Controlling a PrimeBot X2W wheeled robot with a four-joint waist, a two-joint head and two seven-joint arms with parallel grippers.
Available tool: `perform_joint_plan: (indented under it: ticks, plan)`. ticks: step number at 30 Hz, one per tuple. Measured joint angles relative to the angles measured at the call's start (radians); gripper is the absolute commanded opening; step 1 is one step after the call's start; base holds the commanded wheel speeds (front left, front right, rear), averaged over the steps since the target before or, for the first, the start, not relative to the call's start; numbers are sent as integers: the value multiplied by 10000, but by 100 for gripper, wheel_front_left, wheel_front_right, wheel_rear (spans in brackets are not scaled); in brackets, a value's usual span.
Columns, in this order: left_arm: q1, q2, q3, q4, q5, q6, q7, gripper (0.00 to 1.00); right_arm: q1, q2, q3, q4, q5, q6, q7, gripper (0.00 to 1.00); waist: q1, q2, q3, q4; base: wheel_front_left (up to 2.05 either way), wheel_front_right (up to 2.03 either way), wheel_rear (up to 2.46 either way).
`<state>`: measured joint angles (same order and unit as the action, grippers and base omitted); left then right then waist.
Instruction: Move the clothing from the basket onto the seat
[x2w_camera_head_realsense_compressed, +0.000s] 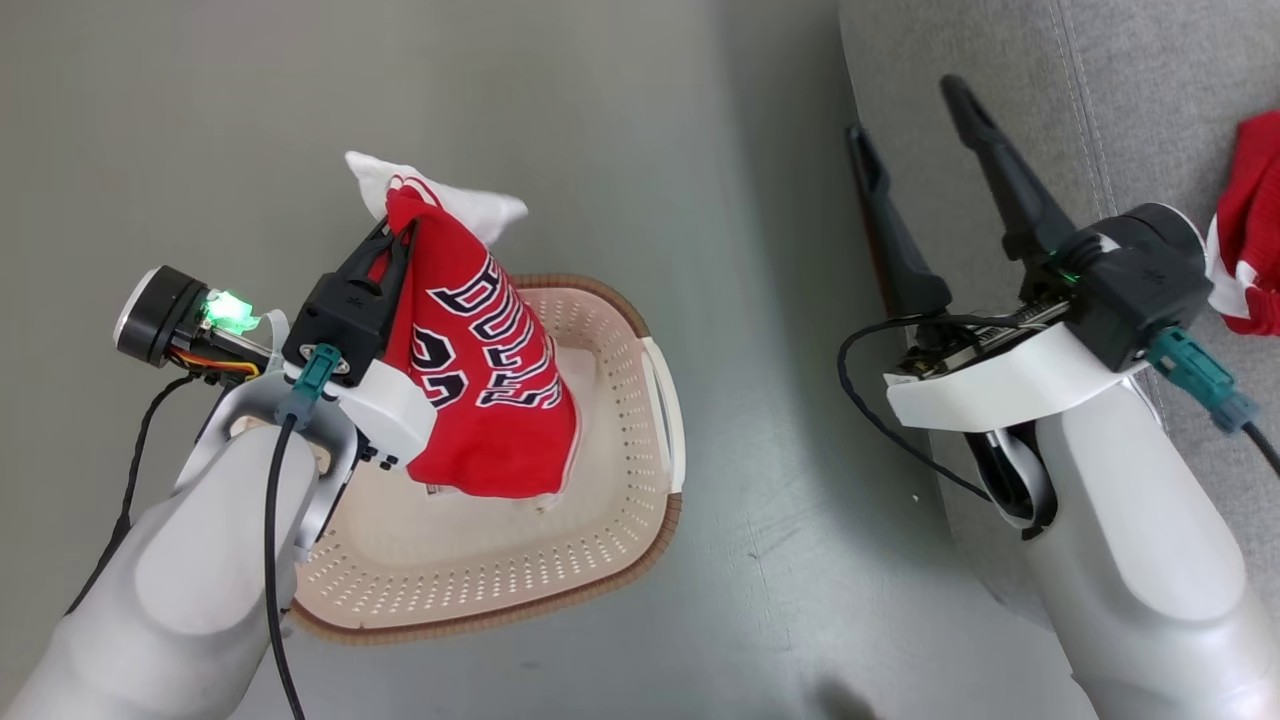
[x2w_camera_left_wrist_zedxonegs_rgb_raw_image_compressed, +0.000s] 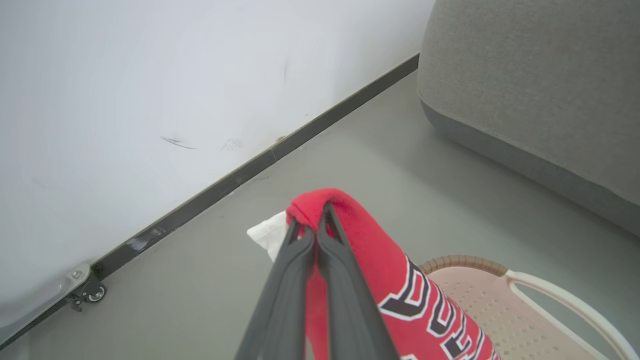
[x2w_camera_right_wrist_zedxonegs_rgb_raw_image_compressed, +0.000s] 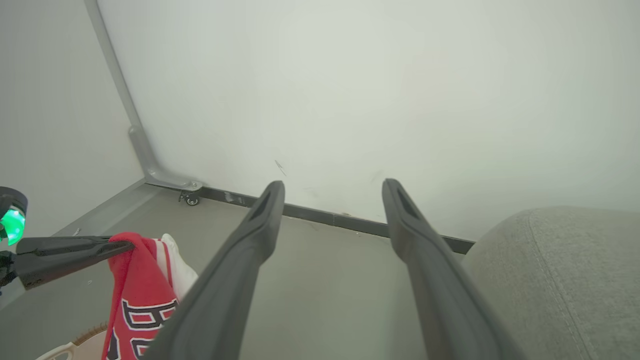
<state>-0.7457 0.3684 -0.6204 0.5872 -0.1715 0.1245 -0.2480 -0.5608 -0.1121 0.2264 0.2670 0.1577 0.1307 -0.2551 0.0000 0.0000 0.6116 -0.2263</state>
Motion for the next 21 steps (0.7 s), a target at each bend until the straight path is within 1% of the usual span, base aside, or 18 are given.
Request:
perform_joint_plan:
  ticks: [8, 13, 15, 21]
  plan:
    - [292, 50, 73, -853, -19, 253, 0, 0, -189, -451, 1116, 337, -96, 0, 15, 100, 0, 0, -680, 394, 0, 0, 0]
    - [334, 153, 163, -1626, 8, 272, -4, 0, -314, -788, 1693, 550, -19, 0, 109, 100, 0, 0, -1142, 625, 0, 0, 0]
    - [423, 228, 174, -1864, 59, 343, -6, 0, -377, -865, 1941, 556, 161, 0, 148, 100, 0, 0, -1335, 710, 0, 0, 0]
    - [676, 454, 215, -2424, 100, 351, -35, 0, -377, -1179, 2587, 575, 420, 0, 276, 100, 0, 0, -1944, 944, 0, 0, 0]
